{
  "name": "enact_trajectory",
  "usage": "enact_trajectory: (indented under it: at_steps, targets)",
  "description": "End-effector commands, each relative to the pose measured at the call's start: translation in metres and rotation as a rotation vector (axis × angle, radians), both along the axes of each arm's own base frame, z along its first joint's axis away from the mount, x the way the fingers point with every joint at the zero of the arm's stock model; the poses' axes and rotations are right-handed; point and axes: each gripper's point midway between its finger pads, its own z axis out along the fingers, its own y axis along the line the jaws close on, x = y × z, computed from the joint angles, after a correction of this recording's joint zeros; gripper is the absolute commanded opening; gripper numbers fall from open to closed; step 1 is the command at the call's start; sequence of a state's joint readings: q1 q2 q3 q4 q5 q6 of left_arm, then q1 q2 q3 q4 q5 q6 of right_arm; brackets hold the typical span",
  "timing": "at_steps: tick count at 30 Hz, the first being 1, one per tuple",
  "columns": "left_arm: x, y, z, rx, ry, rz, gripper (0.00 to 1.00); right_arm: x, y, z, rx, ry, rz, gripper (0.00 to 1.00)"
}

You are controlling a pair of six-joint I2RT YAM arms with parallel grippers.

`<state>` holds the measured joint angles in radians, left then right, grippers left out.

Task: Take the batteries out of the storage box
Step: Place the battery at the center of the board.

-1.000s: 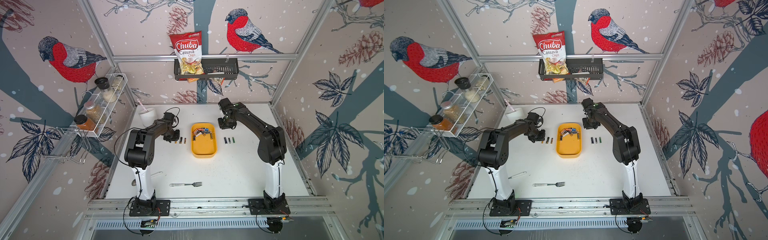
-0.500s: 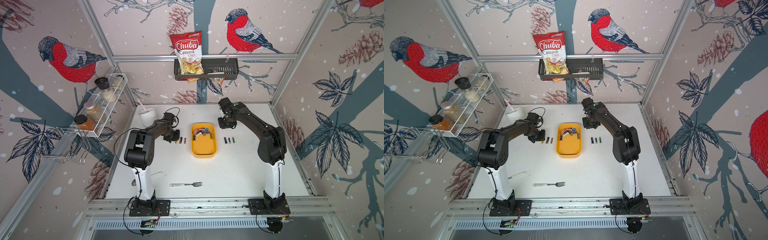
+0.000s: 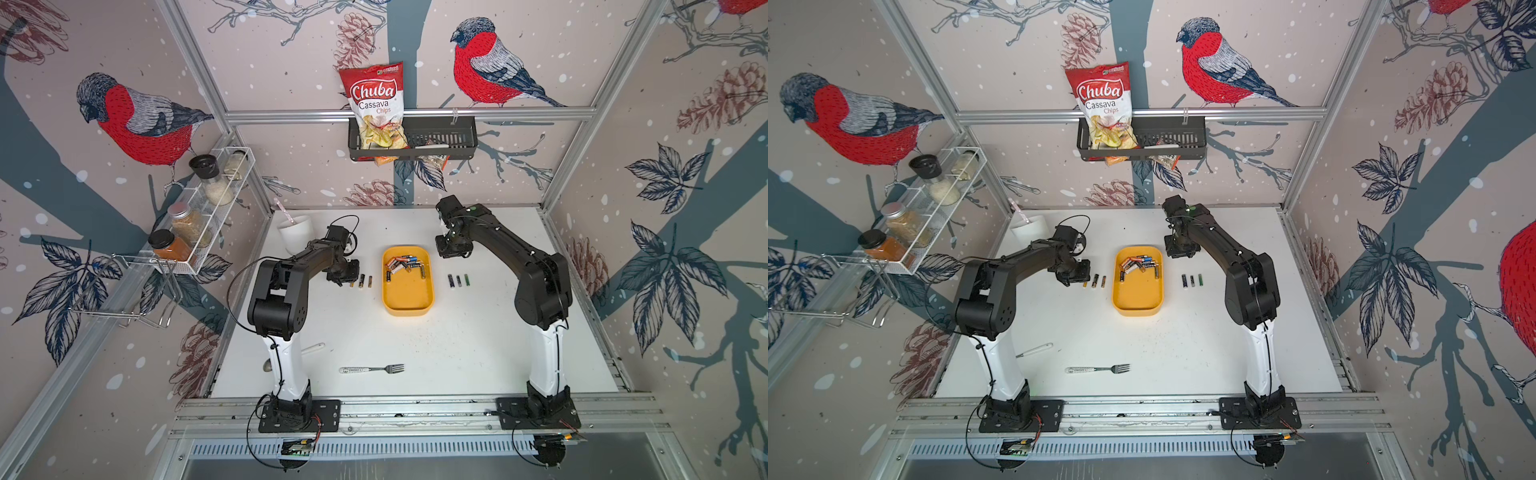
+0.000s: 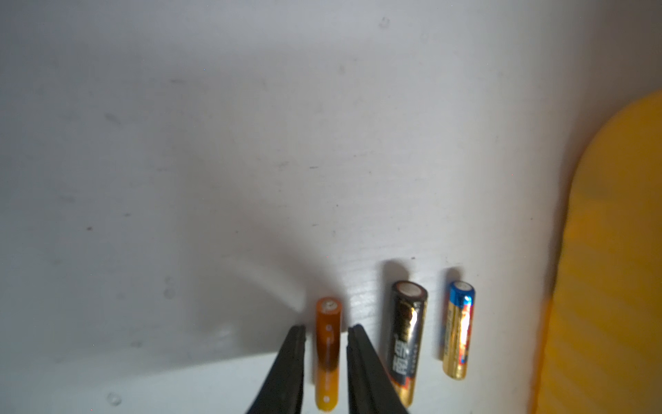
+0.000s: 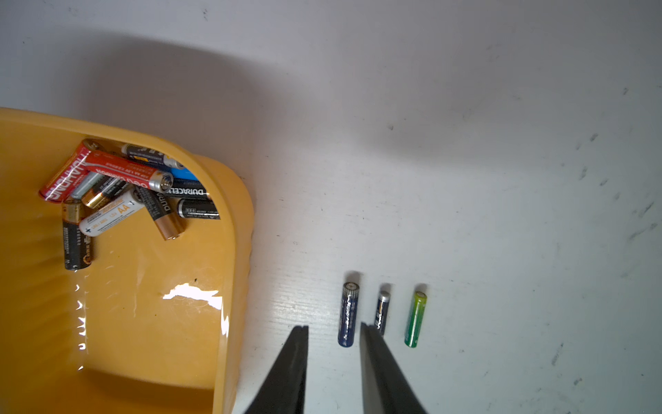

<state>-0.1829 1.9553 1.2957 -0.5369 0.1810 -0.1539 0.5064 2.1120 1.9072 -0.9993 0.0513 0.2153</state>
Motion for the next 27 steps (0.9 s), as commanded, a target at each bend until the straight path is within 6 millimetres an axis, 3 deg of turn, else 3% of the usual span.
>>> enact_trajectory:
  at_steps: [1,15,20,27]
  targets:
    - [-0.005,0.003,0.001,0.015,0.017,0.005,0.28,-0.001,-0.001,0.0,-0.007,0.001,-0.01,0.31]
    - [-0.003,0.0,0.011,-0.012,-0.006,0.01,0.31,-0.003,0.007,0.006,-0.005,-0.014,-0.003,0.31]
    - [-0.001,-0.001,0.022,-0.017,-0.024,0.013,0.31,-0.008,0.036,0.014,0.013,-0.032,0.042,0.32]
    - [-0.003,-0.001,0.031,-0.025,-0.037,0.017,0.32,-0.013,0.082,0.001,0.03,-0.019,0.122,0.32]
